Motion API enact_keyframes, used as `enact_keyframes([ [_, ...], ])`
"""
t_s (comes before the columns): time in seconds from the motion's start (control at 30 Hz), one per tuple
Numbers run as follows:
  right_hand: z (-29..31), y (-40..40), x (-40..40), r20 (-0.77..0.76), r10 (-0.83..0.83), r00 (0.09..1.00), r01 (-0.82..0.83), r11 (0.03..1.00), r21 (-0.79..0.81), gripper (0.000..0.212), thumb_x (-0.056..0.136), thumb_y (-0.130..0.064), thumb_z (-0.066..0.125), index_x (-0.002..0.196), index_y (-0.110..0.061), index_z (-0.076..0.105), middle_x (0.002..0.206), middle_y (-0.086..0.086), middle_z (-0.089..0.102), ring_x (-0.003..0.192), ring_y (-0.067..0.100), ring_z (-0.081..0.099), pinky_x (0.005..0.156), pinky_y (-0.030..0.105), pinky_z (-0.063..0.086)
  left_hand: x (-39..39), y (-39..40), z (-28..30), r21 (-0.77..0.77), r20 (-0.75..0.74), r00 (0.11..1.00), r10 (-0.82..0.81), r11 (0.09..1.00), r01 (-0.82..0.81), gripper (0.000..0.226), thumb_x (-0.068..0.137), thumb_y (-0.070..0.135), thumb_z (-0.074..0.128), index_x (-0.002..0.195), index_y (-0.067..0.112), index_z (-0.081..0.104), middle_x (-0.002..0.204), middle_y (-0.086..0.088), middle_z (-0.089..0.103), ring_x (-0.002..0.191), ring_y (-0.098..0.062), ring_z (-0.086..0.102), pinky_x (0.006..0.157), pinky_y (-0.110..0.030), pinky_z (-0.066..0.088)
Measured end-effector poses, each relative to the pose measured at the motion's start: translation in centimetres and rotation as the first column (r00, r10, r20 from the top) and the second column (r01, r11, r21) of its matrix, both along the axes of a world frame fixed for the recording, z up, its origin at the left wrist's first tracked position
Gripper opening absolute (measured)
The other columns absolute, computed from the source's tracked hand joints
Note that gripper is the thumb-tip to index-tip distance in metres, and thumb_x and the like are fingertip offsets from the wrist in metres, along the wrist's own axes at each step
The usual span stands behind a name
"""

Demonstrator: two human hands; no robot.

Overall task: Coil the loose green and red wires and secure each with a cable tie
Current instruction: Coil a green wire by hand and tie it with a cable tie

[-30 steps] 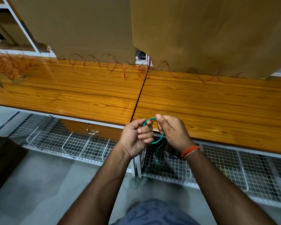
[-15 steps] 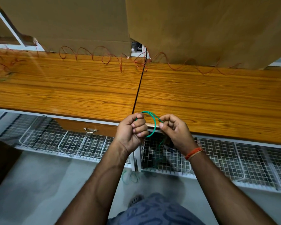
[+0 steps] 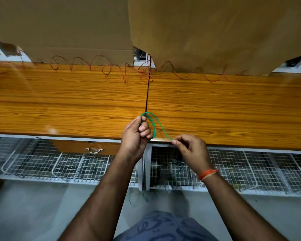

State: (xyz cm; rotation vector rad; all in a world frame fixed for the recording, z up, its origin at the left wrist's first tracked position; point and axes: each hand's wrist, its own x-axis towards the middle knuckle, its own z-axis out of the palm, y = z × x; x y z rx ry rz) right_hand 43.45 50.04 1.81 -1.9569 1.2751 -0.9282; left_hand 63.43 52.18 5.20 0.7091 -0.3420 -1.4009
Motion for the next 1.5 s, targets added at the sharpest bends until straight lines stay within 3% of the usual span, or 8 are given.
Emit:
enact_keyframes([
  [0.3,4.8,0.4,2.6,-0.249,0.356,0.901,-0.41,0.885,-0.22,0.02,0.097,-0.012,0.059,0.11,-0.017,0.074,0.097,0.001,0.058,0.094,0.02,0.056,0.076,0.035,0.047,0.3,0.2,0.3,-0.07,0.446,0.895,-0.008,0.997,0.044,0.028,0.113,0.021,0.029,0.101,0.007,0.051,0.07,-0.007,0.069,0.056,-0.014,0.063,0.058,-0.025,0.053],
  [0.63,9.7,0.0,5.3,-0.108,0.342,0.933,-0.354,0.827,-0.438,0.018,0.087,0.011,0.068,0.1,-0.001,0.07,0.108,0.009,0.057,0.09,0.004,0.057,0.079,0.011,0.043,0.6,-0.3,0.6,-0.11,0.711,0.703,0.006,0.989,0.103,0.034,0.112,0.021,0.038,0.087,0.002,0.049,0.059,-0.001,0.049,0.049,-0.01,0.043,0.046,-0.021,0.035],
  [0.7,10.4,-0.3,5.3,-0.06,0.334,0.941,-0.325,0.834,-0.446,0.018,0.087,0.011,0.068,0.098,-0.002,0.07,0.11,0.009,0.056,0.094,-0.001,0.054,0.079,0.011,0.042,0.3,-0.4,0.5,-0.109,0.71,0.705,-0.003,0.987,0.115,0.035,0.109,0.024,0.041,0.089,-0.003,0.047,0.062,-0.001,0.039,0.05,-0.007,0.036,0.047,-0.019,0.03],
  [0.83,10.5,-1.7,4.9,0.123,0.301,0.946,-0.231,0.887,-0.399,0.014,0.087,0.006,0.071,0.094,-0.006,0.071,0.111,0.006,0.057,0.105,0.017,0.06,0.076,0.031,0.054,-0.4,-0.2,1.7,-0.13,0.711,0.699,-0.068,0.965,0.226,0.045,0.105,0.038,0.035,0.073,0.031,0.066,0.056,0.007,0.035,0.049,-0.007,0.027,0.047,-0.022,0.022],
  [1.0,8.8,-3.3,4.5,0.337,0.198,0.92,-0.101,0.954,-0.282,0.016,0.088,-0.004,0.077,0.098,-0.014,0.07,0.106,0.0,0.059,0.097,0.014,0.063,0.069,0.028,0.054,-0.7,0.1,2.4,-0.131,0.644,0.74,-0.194,0.925,0.356,0.037,0.105,0.035,0.04,0.081,0.013,0.058,0.055,0.005,0.028,0.049,-0.011,0.019,0.047,-0.023,0.017],
  [1.1,7.2,-3.5,4.4,0.304,0.145,0.942,-0.079,0.973,-0.219,0.01,0.093,-0.022,0.074,0.102,-0.019,0.071,0.102,-0.002,0.064,0.096,0.008,0.064,0.077,0.021,0.052,-0.5,0.1,2.5,-0.134,0.531,0.809,-0.254,0.917,0.376,0.029,0.103,0.031,0.042,0.082,0.013,0.051,0.055,0.007,0.025,0.047,-0.009,0.014,0.046,-0.025,0.011],
  [1.23,5.6,-3.3,4.1,0.233,0.097,0.967,-0.084,0.994,-0.066,0.036,0.1,-0.05,0.054,0.095,-0.019,0.071,0.089,-0.004,0.071,0.088,0.011,0.067,0.075,0.038,0.053,-1.3,-0.2,2.4,-0.154,0.418,0.866,-0.276,0.917,0.367,0.026,0.101,0.029,0.041,0.081,0.014,0.047,0.054,0.009,0.024,0.044,-0.006,0.014,0.045,-0.026,0.009],
  [1.5,4.9,-1.9,1.7,0.243,0.056,0.968,-0.033,0.995,-0.097,0.035,0.107,-0.035,0.042,0.082,-0.016,0.057,0.067,-0.007,0.054,0.063,0.007,0.052,0.061,0.04,0.043,-4.8,-1.1,2.7,-0.013,0.124,0.922,-0.367,0.929,0.371,0.038,0.101,0.037,0.036,0.072,0.016,0.048,0.045,0.01,0.025,0.036,-0.003,0.02,0.041,-0.022,0.012],
])
